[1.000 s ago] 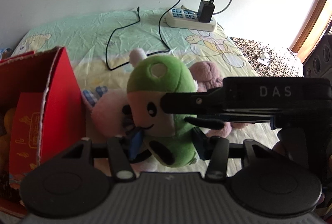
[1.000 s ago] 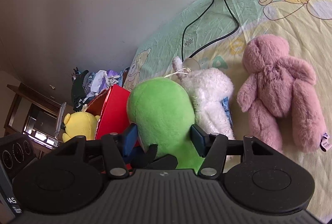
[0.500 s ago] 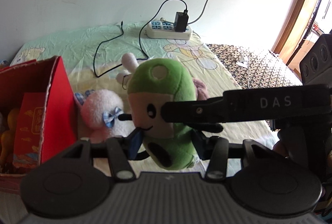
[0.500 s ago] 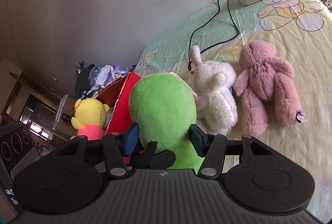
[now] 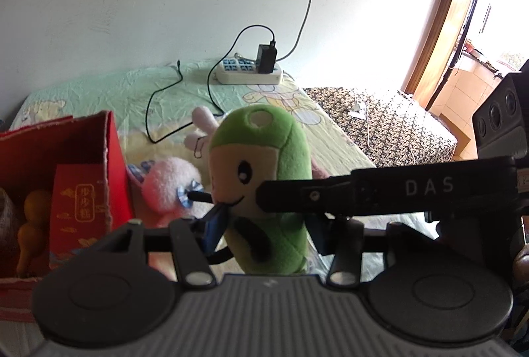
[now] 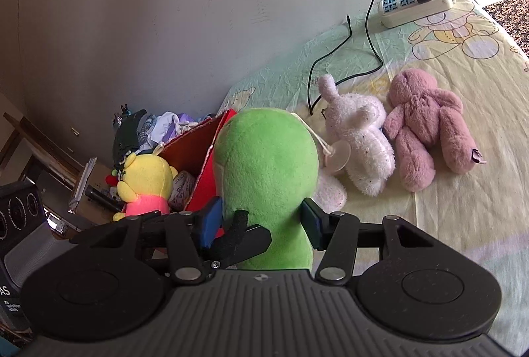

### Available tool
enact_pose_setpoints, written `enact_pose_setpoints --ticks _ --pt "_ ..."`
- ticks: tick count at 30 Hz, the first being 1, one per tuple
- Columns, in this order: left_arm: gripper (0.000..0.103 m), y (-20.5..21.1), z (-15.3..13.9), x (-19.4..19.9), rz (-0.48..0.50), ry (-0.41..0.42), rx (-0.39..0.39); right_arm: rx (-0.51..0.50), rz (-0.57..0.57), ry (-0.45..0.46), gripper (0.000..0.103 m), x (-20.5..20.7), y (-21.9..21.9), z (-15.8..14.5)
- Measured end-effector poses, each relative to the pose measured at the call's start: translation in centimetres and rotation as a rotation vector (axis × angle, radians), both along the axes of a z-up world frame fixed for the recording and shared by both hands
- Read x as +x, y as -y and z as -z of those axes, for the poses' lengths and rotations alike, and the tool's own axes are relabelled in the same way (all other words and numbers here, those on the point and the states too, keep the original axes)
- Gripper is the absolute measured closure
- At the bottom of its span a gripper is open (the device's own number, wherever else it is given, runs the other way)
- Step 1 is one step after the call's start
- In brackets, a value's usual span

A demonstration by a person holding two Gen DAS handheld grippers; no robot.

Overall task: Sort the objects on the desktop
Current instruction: 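Lift the green bean plush with the right gripper toward the red box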

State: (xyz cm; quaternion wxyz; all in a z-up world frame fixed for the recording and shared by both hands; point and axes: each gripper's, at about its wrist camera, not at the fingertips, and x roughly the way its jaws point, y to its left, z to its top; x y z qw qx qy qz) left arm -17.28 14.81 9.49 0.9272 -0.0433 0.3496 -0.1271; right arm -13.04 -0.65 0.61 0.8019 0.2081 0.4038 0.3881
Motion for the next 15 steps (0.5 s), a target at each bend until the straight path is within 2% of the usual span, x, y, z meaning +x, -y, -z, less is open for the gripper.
enact_pose_setpoints --ticks 7,11,15 --pt "0.053 -4.7 -3.9 -2.0 0.016 0.134 0.001 0.045 0.033 0.095 0.048 -2.0 -3.5 -3.5" --pt "0.053 -8.2 -5.6 -2.8 -0.020 0.201 0.005 0.078 0.016 0.161 0.048 -2.1 -6.5 -5.3" --pt "0.053 -11.8 -6.2 -3.4 -0.070 0.234 0.032 0.112 -0.018 0.198 0.048 -2.1 -10.3 -6.2"
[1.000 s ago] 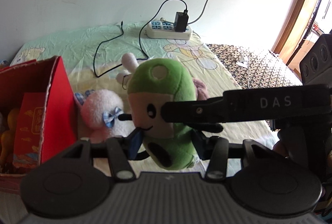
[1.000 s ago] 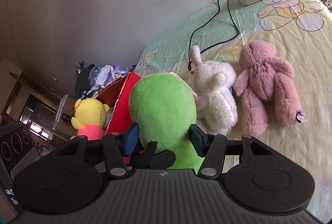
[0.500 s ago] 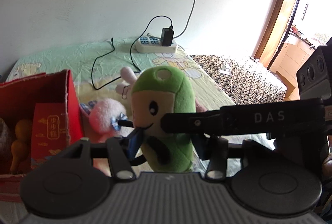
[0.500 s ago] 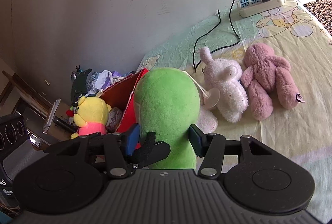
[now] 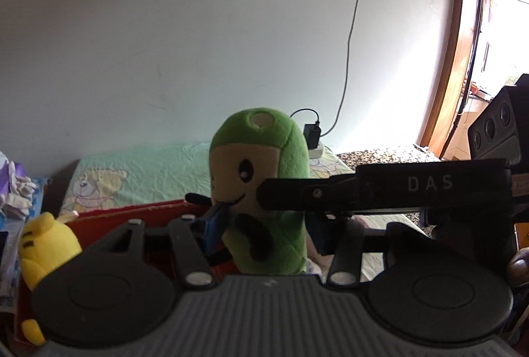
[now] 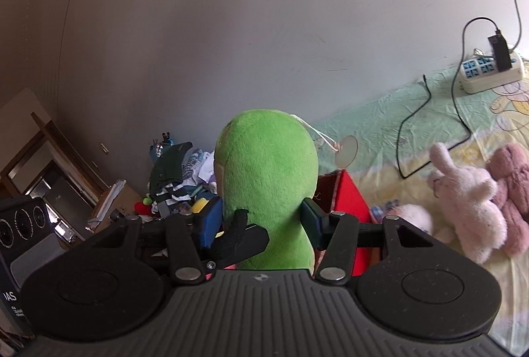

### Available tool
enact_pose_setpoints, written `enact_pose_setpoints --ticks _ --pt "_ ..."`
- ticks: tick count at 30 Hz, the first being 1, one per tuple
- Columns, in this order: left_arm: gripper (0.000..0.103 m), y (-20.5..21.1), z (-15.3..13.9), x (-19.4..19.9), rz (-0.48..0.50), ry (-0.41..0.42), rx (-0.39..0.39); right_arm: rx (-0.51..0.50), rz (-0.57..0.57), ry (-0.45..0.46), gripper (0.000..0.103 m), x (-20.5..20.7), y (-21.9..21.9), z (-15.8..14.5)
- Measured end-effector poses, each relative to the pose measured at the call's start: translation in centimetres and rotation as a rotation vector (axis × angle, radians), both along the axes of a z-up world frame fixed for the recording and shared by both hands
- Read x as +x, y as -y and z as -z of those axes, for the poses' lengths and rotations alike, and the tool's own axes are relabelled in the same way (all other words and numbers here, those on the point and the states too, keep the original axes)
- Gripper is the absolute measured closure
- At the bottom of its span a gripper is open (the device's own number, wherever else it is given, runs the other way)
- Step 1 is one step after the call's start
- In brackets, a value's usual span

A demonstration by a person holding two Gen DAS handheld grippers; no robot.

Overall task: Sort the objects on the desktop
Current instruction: 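Lift the green bean plush with the right gripper toward the red box, then lower the green plush into the box beside the yellow bear, open right gripper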

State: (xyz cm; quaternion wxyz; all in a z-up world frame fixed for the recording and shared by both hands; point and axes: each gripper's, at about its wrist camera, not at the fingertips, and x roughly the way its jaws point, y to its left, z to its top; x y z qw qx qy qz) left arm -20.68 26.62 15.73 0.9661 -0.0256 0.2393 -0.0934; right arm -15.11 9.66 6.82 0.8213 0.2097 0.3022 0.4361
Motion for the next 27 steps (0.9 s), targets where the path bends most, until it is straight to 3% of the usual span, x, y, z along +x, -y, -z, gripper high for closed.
enact_pose_setpoints --ticks 8,13,21,27 --pt "0.053 -5.7 1.8 -0.6 -0.105 -0.061 0.020 0.008 -0.079 -0.037 0.048 0.4 -7.5 1.7" --pt "0.053 -8.8 4.2 0.2 -0.144 -0.149 -0.033 -0.044 -0.115 -0.108 0.048 1.1 -10.6 3.5" --pt "0.053 -12.2 7.6 1.1 -0.183 -0.260 -0.087 -0.115 -0.147 -0.274 0.048 2.5 -13.7 6.8" --pt "0.054 -12.7 8.9 1.1 -0.190 -0.301 -0.078 -0.168 -0.146 -0.372 0.048 3.2 -13.9 8.8"
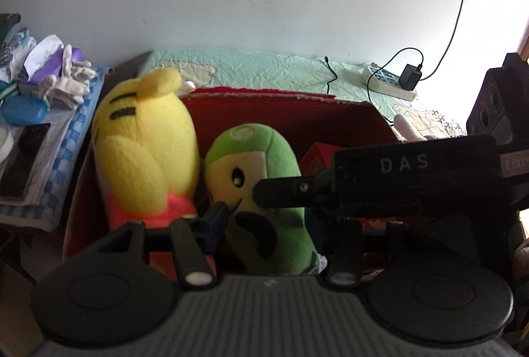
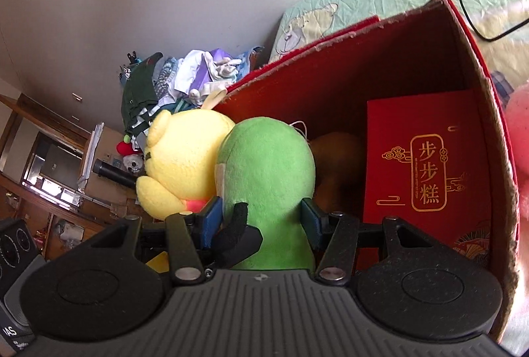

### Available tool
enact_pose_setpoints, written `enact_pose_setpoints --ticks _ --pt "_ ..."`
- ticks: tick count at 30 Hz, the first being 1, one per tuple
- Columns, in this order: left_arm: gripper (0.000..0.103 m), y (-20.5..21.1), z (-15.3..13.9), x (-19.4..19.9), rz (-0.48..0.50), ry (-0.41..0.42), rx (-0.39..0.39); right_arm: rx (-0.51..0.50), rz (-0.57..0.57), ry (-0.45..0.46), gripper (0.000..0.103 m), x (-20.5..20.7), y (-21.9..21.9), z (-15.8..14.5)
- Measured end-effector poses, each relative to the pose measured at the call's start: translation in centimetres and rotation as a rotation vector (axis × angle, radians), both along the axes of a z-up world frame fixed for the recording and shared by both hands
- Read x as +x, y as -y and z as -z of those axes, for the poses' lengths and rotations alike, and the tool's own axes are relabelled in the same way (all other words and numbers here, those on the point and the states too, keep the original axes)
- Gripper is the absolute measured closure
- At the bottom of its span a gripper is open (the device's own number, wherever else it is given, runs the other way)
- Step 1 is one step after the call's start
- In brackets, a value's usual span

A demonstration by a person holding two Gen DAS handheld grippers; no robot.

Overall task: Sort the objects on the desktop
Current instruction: 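Lower the green plush into the box beside the yellow bear, open right gripper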

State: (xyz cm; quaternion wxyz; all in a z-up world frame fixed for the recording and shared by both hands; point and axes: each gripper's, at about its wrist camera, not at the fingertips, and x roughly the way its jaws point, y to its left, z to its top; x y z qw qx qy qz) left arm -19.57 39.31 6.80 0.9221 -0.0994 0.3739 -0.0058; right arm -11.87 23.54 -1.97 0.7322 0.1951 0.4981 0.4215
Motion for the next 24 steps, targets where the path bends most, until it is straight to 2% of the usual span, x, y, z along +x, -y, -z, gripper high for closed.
enact_pose_setpoints --ticks 9,14,18,20,21,24 --pt "0.051 -0.4 0.2 0.4 -0.030 -0.013 0.041 0.036 0.028 -0.087 0.048 1.3 0.7 1.7" --pt "0.049 -0.1 0.2 0.4 -0.041 -0.018 0.058 0.022 -0.001 -0.074 0.043 0.8 1.2 1.2" --pt "0.047 0.2 0.1 0.3 -0.050 -0.019 0.079 0.073 -0.005 -0.129 0.042 0.9 2.6 1.3" --pt "0.047 0.2 0.1 0.2 -0.058 -0.020 0.081 0.096 -0.002 -0.131 0.045 0.8 3.2 1.0" --pt "0.047 0.2 0.0 0.2 -0.063 -0.021 0.080 0.108 -0.013 -0.132 0.050 0.7 3.4 0.8" --pt "0.046 0.4 0.1 0.4 -0.069 -0.033 0.093 0.063 -0.007 -0.080 0.057 0.1 2.7 0.2"
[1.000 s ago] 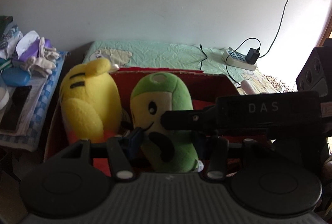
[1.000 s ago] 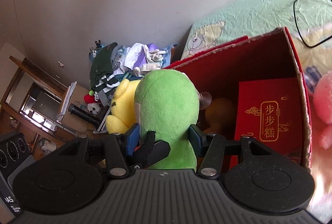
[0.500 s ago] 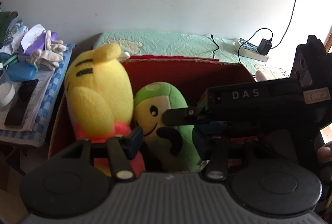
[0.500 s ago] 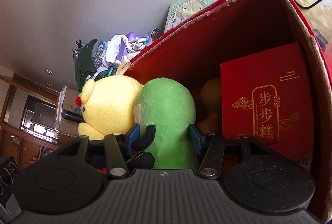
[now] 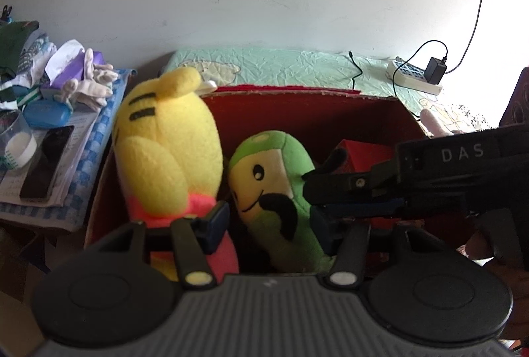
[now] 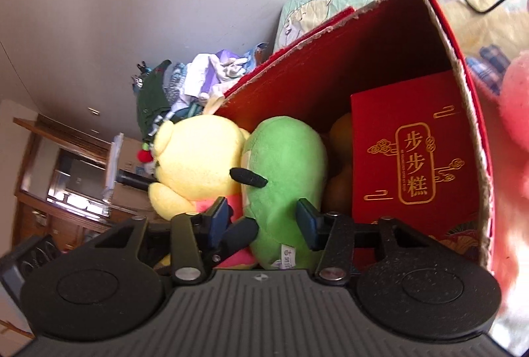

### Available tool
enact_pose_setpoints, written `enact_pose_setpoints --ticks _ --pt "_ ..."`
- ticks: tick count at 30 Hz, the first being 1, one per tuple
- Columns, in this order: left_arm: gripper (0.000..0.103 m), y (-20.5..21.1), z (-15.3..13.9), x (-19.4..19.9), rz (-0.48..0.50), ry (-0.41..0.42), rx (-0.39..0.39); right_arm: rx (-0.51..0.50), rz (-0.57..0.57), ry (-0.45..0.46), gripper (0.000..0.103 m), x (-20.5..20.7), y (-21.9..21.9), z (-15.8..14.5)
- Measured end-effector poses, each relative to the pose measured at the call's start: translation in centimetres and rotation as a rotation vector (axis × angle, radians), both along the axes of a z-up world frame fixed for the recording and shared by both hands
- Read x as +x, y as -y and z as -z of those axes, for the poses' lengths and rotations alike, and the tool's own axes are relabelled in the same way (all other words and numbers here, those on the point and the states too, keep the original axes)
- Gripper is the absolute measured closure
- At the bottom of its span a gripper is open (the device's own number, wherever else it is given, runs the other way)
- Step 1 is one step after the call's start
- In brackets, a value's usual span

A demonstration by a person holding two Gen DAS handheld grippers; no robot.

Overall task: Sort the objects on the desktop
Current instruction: 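Lower the green plush into the box beside the yellow bear, open right gripper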

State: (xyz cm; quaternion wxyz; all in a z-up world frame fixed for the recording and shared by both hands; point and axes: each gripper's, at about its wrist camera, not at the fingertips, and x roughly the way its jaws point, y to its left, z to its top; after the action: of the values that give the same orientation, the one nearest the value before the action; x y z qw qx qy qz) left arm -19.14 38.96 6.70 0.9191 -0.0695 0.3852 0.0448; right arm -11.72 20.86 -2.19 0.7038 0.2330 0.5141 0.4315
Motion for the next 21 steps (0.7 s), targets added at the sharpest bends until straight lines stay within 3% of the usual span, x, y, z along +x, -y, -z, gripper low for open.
enact_pose_setpoints --ticks 6,21 --pt "0.046 1.2 0.4 0.0 -0.008 -0.006 0.075 0.034 -0.006 -0.099 0.057 0.5 -0.8 1.5" --pt "0.041 2.2 -0.9 -0.6 -0.011 0.017 0.106 0.052 -0.006 -0.064 0.056 -0.3 -0.2 0.3"
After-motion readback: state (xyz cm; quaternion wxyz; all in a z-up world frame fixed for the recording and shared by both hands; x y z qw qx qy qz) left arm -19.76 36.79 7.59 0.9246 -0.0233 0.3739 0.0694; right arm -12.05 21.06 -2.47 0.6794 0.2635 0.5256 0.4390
